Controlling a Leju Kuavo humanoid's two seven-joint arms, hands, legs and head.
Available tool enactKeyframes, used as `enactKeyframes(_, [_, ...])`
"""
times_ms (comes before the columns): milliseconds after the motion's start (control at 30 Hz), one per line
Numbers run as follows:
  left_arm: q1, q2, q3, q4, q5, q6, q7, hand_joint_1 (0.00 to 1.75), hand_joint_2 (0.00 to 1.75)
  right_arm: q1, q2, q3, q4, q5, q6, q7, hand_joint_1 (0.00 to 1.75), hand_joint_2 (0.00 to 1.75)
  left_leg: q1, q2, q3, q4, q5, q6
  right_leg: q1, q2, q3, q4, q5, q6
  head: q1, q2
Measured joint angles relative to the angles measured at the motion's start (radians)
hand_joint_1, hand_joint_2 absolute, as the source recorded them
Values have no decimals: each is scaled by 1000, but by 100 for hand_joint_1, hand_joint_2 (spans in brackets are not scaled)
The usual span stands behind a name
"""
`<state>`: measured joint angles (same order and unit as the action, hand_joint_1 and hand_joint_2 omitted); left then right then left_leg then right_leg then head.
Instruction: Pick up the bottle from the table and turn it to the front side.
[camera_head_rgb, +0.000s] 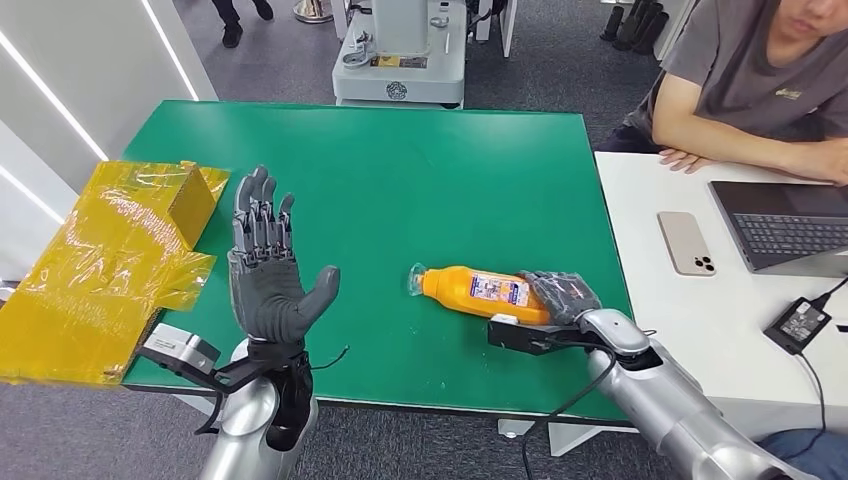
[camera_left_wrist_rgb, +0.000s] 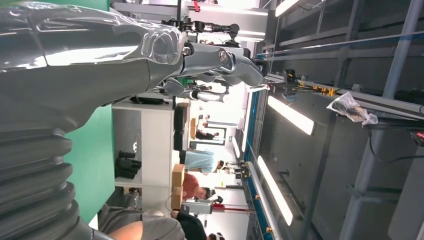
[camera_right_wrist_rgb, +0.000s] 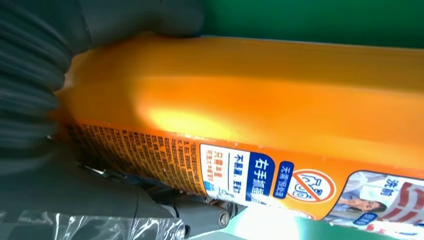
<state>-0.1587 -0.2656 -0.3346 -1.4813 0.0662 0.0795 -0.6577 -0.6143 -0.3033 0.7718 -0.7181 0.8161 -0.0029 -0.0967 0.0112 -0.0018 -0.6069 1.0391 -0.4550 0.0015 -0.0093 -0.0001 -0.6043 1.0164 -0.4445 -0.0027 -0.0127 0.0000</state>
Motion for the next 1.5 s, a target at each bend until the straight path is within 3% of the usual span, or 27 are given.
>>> enactKeyframes(167, [20, 0, 1, -1, -13, 1, -14, 0, 175, 59, 55, -83, -54, 72, -190, 35, 175, 175, 0, 0, -2, 0, 0, 0, 0, 0, -2, 1, 0, 0, 0, 0])
enactKeyframes(333, [27, 0, 1, -1, -15, 1, -15, 0, 175, 86, 93, -145, -99, 85, -246, 41, 175, 175, 0, -2, -3, 0, 0, 0, 0, -1, -3, 1, 0, 0, 0, 0])
enactKeyframes(400, [29, 0, 1, -1, -15, 1, -16, 0, 175, 100, 111, -177, -119, 74, -309, 30, 175, 175, 0, -2, -4, 0, 0, 0, 0, -1, -4, 1, 0, 0, 0, 0])
enactKeyframes(633, [28, -1, 1, 0, -7, 28, -17, 0, 175, 145, 213, -310, -209, -31, -588, -74, 175, 175, 0, 0, -5, 0, 0, 0, 0, 0, -6, 0, 0, 0, 0, 0])
enactKeyframes(733, [25, -1, 1, 1, 10, 40, -6, 0, 175, 188, 259, -373, -264, 6, -664, -160, 175, 175, 0, -1, -5, 0, 0, 0, 0, 0, -6, 0, -1, 0, 0, 0])
enactKeyframes(967, [-31, -2, -6, 14, 77, -38, 64, 0, 175, 289, 389, -576, -395, 154, -674, -391, 175, 175, 0, -1, -6, -1, 0, 0, 0, -1, -7, 1, -1, 0, 0, 0])
enactKeyframes(1100, [-79, -1, -21, 26, 96, -76, 103, 0, 175, 317, 443, -626, -429, 141, -674, -458, 175, 175, 0, 0, -6, -1, 0, 0, 0, 0, -7, 1, -1, 0, 0, 0])
enactKeyframes(1200, [-112, -1, -29, 47, 165, -145, 147, 0, 175, 322, 455, -629, -435, 134, -674, -510, 175, 175, 0, 0, -6, 0, 0, 0, 0, 0, -7, 1, -1, 0, 0, 0])
enactKeyframes(1300, [-146, -1, -38, 78, 250, -230, 180, 0, 175, 322, 457, -608, -432, 151, -674, -532, 175, 175, 0, 0, -6, 0, 0, 0, 0, 0, -7, 1, 0, 0, 0, 0])
enactKeyframes(1500, [-196, 0, -72, 117, 258, -273, 204, 0, 175, 298, 452, -543, -386, 93, -674, -486, 175, 175, 0, 0, -6, 0, 0, 0, 0, 0, -7, 1, 0, 0, 0, 0])
